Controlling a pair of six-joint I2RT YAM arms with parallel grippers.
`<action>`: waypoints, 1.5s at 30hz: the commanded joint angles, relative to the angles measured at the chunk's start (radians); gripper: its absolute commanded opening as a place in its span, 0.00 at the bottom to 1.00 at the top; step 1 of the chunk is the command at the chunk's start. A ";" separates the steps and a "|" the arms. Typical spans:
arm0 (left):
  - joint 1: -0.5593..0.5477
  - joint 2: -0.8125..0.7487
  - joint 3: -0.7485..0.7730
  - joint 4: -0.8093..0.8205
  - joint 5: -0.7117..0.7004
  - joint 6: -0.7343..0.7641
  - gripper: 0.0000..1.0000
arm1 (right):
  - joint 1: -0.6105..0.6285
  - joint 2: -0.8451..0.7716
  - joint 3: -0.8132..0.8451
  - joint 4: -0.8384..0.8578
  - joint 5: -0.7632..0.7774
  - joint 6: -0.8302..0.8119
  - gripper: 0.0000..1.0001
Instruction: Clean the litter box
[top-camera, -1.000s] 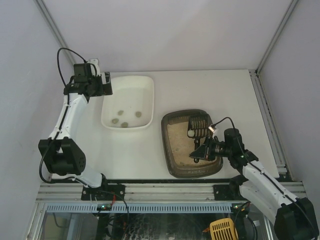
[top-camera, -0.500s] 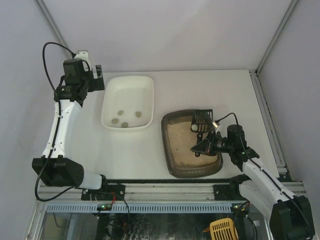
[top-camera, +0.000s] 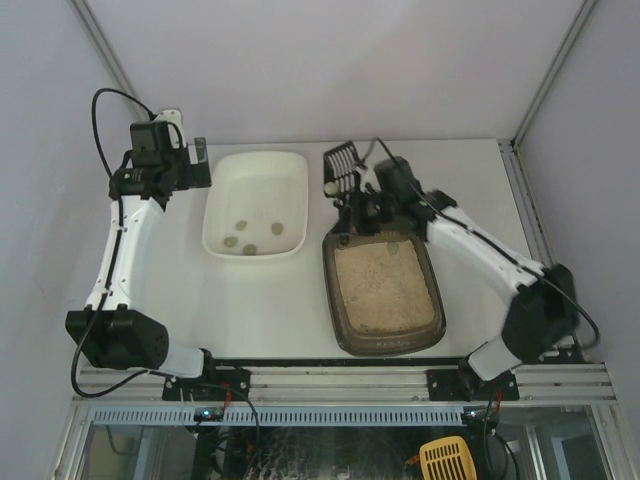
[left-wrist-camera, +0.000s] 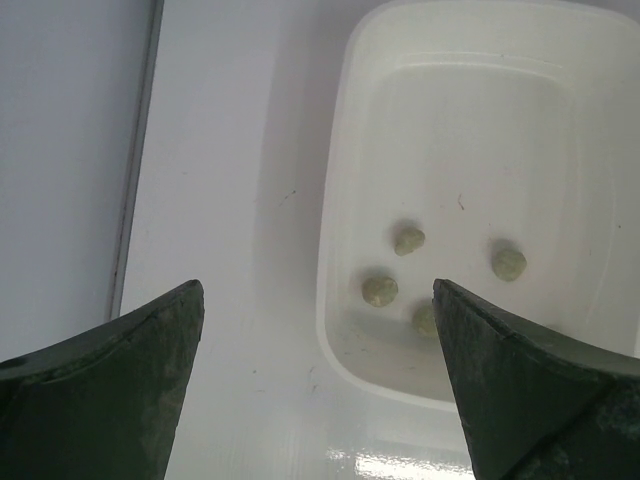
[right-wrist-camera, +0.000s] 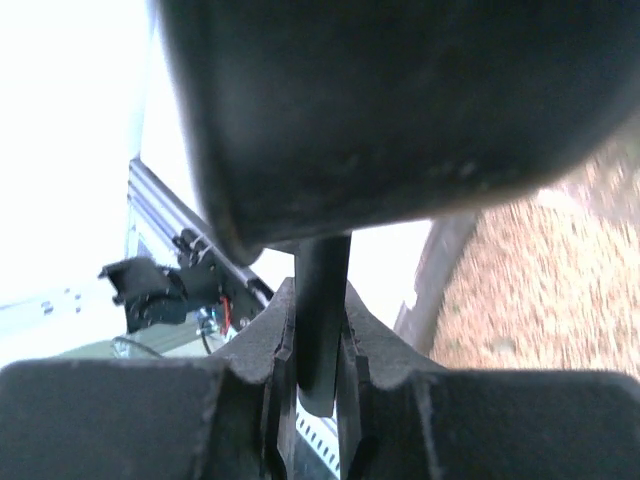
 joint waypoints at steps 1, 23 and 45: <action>0.017 0.007 0.080 -0.025 0.060 -0.024 1.00 | 0.129 0.347 0.441 -0.328 0.197 -0.180 0.00; 0.156 -0.037 0.014 -0.041 0.137 -0.046 1.00 | 0.480 0.764 0.974 -0.419 1.249 -0.469 0.00; -0.208 0.713 0.954 -0.293 0.821 0.057 0.97 | 0.078 -0.204 -0.178 -0.203 -0.181 0.349 0.00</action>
